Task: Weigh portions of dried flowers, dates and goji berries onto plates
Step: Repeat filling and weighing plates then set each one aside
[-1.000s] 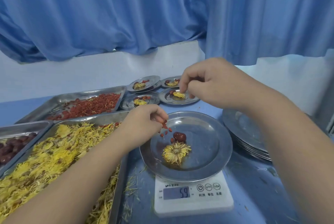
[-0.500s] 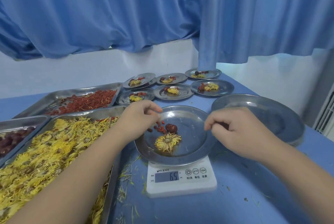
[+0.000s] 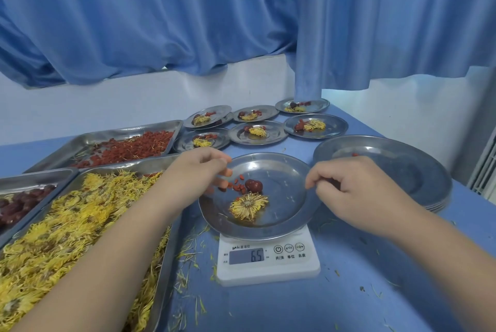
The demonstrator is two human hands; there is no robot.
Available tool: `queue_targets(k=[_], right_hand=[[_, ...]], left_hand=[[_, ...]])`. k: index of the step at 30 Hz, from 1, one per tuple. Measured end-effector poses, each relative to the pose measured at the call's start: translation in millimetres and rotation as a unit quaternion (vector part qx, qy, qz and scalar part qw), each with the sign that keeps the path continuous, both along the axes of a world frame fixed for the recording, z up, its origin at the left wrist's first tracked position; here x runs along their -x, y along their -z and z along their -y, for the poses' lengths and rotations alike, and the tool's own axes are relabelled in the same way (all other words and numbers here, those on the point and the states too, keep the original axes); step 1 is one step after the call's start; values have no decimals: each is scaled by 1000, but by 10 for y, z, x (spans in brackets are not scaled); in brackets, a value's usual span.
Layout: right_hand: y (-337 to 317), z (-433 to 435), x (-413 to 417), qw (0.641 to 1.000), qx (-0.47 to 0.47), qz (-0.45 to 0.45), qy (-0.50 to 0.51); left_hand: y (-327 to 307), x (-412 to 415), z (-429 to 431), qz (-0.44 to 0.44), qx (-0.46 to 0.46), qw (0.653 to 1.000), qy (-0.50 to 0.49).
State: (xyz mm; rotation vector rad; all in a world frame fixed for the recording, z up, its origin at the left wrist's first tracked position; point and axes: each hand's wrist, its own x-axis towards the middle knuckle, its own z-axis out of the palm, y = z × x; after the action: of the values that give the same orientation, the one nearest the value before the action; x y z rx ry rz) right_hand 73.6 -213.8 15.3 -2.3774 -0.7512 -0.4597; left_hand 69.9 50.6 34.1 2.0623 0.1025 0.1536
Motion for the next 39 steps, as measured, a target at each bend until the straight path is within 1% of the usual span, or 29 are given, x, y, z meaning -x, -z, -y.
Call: queue_targets(k=[2, 4, 10, 14, 16, 19, 20, 22, 24, 26, 28, 30, 33, 35, 37, 39], right_hand=[[-3, 1, 6, 1000, -5, 8, -1], [4, -9, 16, 1000, -5, 9, -4], [36, 1, 10, 1000, -4, -7, -12], [38, 16, 6, 1000, -5, -6, -13], [39, 14, 8, 1000, -4, 4, -17], [40, 3, 9, 1000, -10, 22, -14], [43, 1, 9, 999, -10, 29, -11], [53, 1, 9, 999, -4, 42, -9], [57, 0, 12, 999, 3, 51, -7], [55, 1, 11, 998, 2, 55, -4], [49, 4, 12, 998, 2, 57, -2], [48, 4, 15, 998, 2, 59, 1], [51, -2, 13, 998, -4, 62, 3], [56, -1, 7, 998, -5, 60, 2], [73, 7, -2, 998, -10, 55, -1], [83, 4, -2, 998, -23, 52, 0]], left_hand=[[-4, 31, -18, -22, 43, 999, 11], [-2, 48, -25, -15, 57, 998, 4], [2, 70, -61, 65, -6, 997, -30], [17, 59, -17, 66, -51, 996, -24], [37, 39, 6, 53, -30, 998, -17], [47, 30, -2, 41, 38, 998, -13], [51, 33, -28, 42, 42, 998, -15], [60, 49, -107, 48, 1, 998, -34], [62, 79, -208, 38, -81, 994, -70], [72, 103, -301, -15, -150, 985, -87], [85, 129, -340, -92, -161, 980, -76], [93, 145, -340, -150, -111, 981, -43], [89, 159, -332, -198, -6, 980, -6], [89, 160, -321, -228, 35, 973, 11], [103, 155, -305, -246, 89, 965, 14], [126, 147, -297, -248, 160, 955, 9]])
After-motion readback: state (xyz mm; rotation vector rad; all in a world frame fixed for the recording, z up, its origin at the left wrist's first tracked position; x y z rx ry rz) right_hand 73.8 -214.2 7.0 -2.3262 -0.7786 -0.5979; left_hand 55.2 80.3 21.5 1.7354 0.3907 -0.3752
